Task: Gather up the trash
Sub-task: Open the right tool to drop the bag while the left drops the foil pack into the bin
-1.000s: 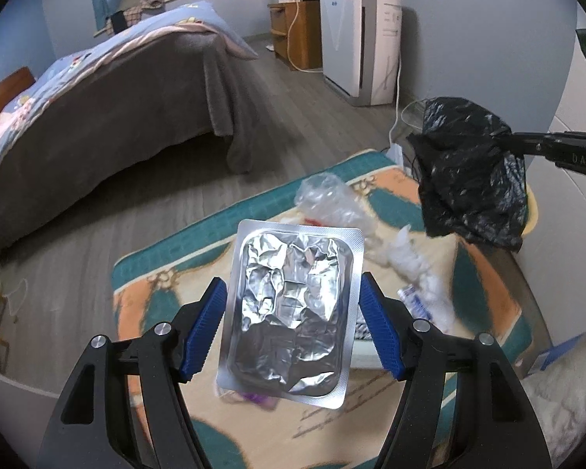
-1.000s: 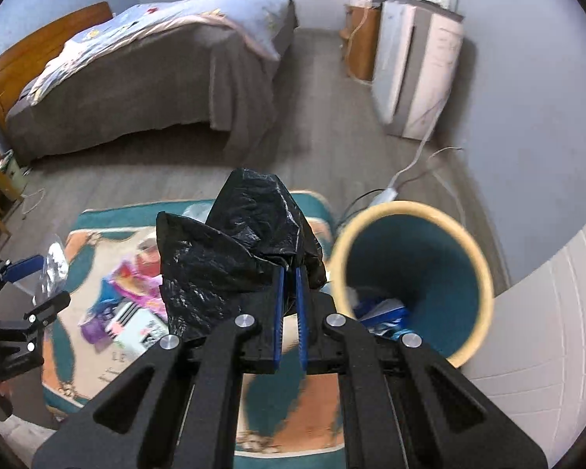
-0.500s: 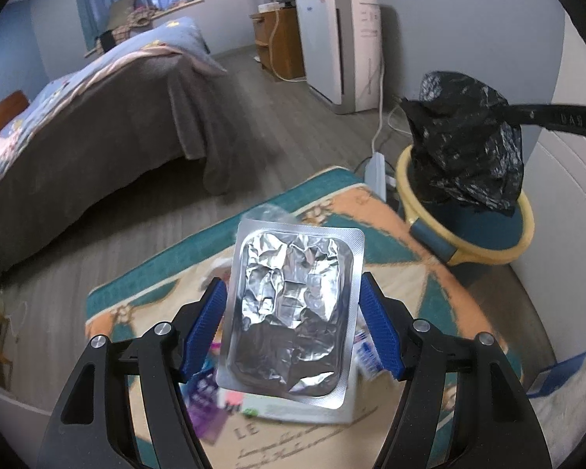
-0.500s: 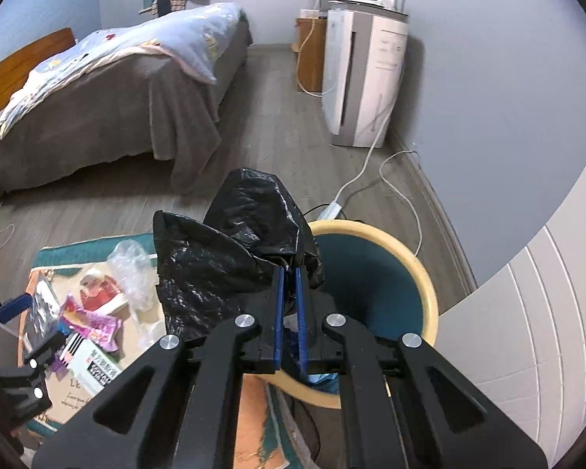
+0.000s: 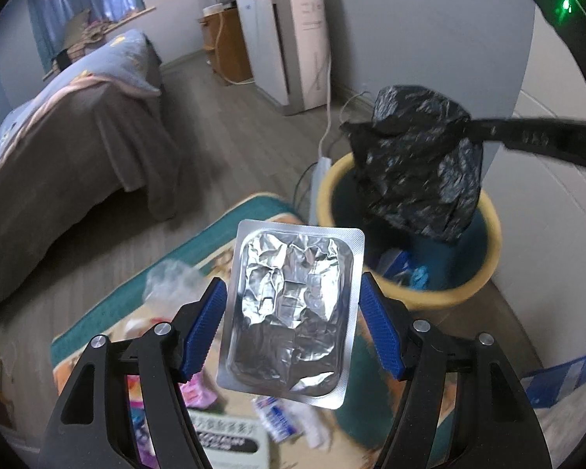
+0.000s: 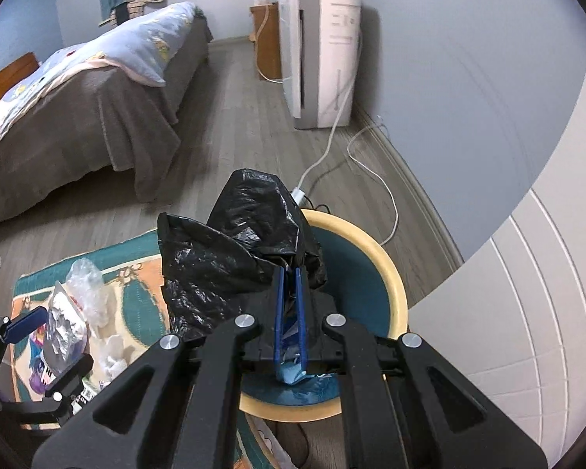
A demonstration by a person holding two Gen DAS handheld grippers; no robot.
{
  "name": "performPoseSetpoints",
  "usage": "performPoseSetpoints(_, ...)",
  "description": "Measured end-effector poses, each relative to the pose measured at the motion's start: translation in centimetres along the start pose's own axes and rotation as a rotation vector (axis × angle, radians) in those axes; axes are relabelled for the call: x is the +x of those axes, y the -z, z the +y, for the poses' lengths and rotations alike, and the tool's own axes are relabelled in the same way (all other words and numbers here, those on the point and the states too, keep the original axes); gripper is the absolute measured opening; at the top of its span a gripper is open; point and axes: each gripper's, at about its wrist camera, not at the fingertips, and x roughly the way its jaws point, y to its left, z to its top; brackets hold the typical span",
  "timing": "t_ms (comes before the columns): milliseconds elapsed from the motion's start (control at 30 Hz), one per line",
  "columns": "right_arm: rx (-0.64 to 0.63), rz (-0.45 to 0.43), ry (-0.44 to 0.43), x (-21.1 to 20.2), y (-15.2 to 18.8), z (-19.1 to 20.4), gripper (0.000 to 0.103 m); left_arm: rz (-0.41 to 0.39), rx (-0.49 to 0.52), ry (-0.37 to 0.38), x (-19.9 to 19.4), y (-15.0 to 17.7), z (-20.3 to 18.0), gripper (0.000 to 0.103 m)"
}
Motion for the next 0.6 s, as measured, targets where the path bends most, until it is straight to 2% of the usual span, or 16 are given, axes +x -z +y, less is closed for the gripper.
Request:
performPoseSetpoints(200,0.078,0.036,0.046,1.5,0.4,-2.3,0.006,0.012,0.000,0.053,1.6,-1.9,-2.1,0.070)
performPoseSetpoints(367,0.170,0.112,0.093,3.9,1.2,-4.8,0.006,0.023,0.038,0.095,3.5,-2.9,-4.4,0.070)
performPoseSetpoints(600,0.191,0.175,0.105,5.9,1.9,-5.4,0.006,0.031,0.093,0.110,6.7,-4.0,-6.3,0.070)
